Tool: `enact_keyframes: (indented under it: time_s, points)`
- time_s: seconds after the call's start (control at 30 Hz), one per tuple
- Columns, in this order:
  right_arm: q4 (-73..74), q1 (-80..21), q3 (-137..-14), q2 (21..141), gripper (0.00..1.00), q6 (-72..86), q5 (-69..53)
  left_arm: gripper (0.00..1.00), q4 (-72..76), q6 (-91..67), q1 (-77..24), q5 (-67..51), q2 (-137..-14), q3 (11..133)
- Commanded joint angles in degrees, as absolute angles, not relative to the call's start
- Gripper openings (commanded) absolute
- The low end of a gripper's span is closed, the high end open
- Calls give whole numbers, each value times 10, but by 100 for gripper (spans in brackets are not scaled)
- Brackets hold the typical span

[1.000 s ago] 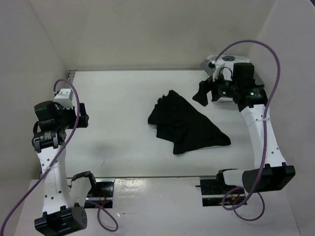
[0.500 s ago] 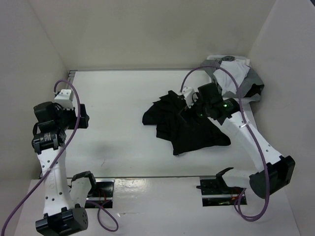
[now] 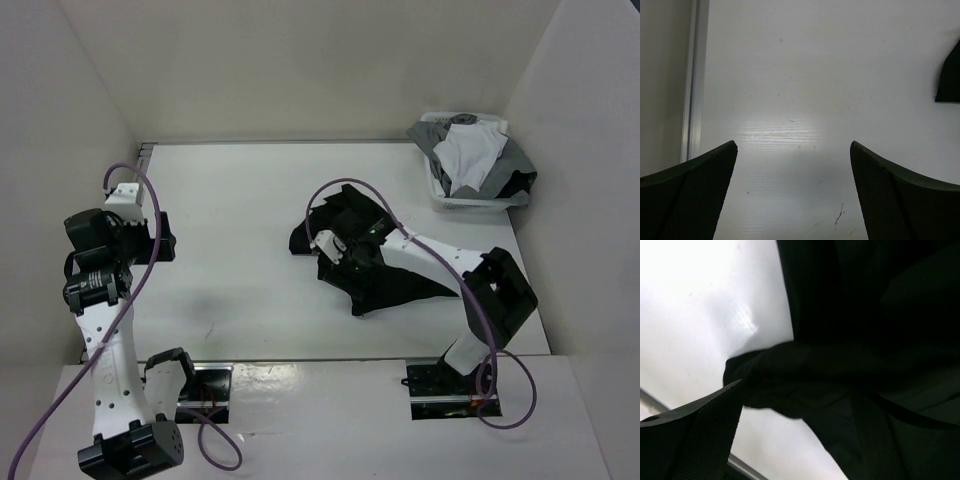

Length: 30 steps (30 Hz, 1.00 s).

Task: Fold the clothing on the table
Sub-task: Flatten the skirt out

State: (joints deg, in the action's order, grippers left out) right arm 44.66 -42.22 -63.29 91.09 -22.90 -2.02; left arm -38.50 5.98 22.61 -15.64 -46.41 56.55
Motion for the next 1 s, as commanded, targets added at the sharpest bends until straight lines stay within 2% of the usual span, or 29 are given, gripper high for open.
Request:
enact_keyframes:
  time_s: [0.0,0.03,0.07,0.13,0.17,0.27,0.3,0.33,0.4,0.8,0.97]
  points:
    - [380,-428,-622,935,87,-216,4,99,-367,64,230,-158,-456,562]
    - [368,-428,-616,943,84,-216,4,99,-367,64,230,-158,-456,562]
    - [361,-428,-616,960,74,-216,4,99,-367,64,230,-158,-456,562]
    - [354,-428,-616,978,62,-216,4,99,-367,64,230,-158,-456,562]
    - [348,-428,-623,999,49,-211,4,99,-367,64,230,-158,-456,562]
    - [348,-428,-644,1032,22,-211,4,99,-367,64,230,-158,-456,562]
    - [348,-433,-651,1049,8,-211,4,99,-367,64,230,-158,-456,562]
    - [348,-433,-668,1056,4,-211,-3,99,-367,64,230,-158,-456,562]
    - [348,-439,-688,1064,0,-211,-10,99,-367,64,230,-158,-456,562]
    - [316,-490,-889,1151,0,-221,-4,99,-372,64,236,-169,-456,562]
    - [263,-490,-968,1193,0,-233,42,99,-377,69,241,-186,-461,562]
